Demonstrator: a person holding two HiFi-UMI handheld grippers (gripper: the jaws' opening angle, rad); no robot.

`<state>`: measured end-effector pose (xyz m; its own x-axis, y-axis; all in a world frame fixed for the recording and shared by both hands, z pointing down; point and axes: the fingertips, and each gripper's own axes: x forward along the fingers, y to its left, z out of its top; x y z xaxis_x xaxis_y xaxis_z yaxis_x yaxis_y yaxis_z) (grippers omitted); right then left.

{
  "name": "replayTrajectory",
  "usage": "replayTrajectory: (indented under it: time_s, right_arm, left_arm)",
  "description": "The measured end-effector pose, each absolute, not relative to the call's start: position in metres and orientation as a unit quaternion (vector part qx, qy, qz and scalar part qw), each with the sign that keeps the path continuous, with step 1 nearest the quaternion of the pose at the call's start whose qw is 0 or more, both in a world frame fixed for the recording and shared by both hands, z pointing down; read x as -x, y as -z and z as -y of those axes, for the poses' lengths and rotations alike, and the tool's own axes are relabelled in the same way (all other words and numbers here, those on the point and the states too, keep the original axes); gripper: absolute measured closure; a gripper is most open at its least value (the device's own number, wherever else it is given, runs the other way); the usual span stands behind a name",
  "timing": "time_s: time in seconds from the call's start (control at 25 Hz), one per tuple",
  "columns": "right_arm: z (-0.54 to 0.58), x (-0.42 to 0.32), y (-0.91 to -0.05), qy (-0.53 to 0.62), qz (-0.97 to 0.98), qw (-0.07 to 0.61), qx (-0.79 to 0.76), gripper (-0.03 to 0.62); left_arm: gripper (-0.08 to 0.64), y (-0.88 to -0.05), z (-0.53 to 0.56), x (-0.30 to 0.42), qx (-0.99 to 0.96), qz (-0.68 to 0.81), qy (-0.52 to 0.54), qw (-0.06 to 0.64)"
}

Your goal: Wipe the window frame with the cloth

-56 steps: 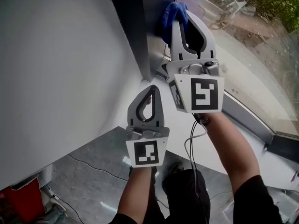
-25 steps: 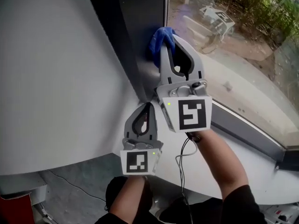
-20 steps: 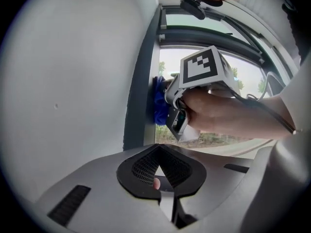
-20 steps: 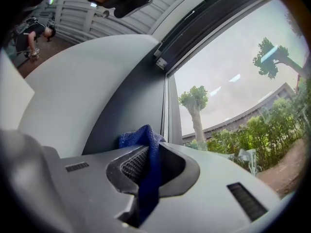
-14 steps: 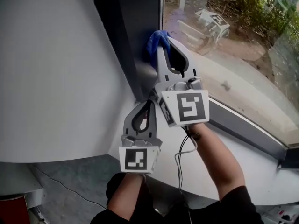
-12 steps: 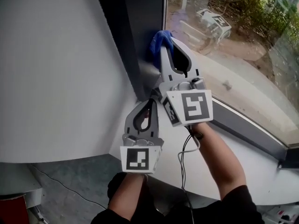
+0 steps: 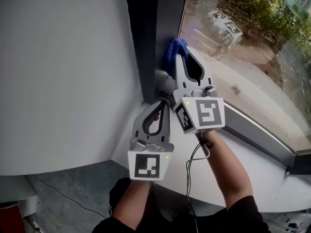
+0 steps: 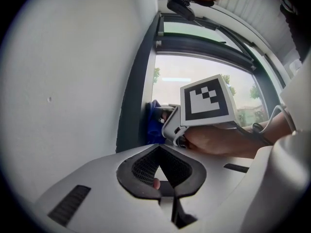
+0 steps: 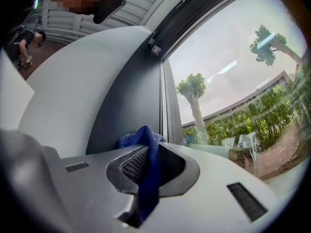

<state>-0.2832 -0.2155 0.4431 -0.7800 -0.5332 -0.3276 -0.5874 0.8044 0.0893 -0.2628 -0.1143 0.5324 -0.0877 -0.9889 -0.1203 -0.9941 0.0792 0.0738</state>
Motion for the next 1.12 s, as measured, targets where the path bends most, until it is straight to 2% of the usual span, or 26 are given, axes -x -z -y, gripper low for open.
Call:
replayTrajectory:
  time_s: [0.16,0.4,0.64,1.12]
  right_arm:
    - [0.219,0.283,-0.469,-0.074,-0.944,0.103,0.305,0.569]
    - [0.222,0.281,-0.479,-0.073,-0.943,0.104,0.307,0.569]
    - [0.223,0.281,-0.498,-0.073,-0.943,0.075,0.317,0.569]
    - [0.222,0.284,-0.538,-0.118,-0.947,-0.070,0.291,0.569]
  left_arm:
    - [0.555,-0.537,0.115,0.266,0.675,-0.736,-0.059,0.020]
    - [0.555,-0.541,0.116,0.267,0.677,-0.734,-0.045,0.026]
    - [0.555,-0.539,0.113,0.274,0.671,-0.739,-0.061,0.014]
    - [0.555,-0.549,0.121,0.278,0.672,-0.737,-0.072,-0.008]
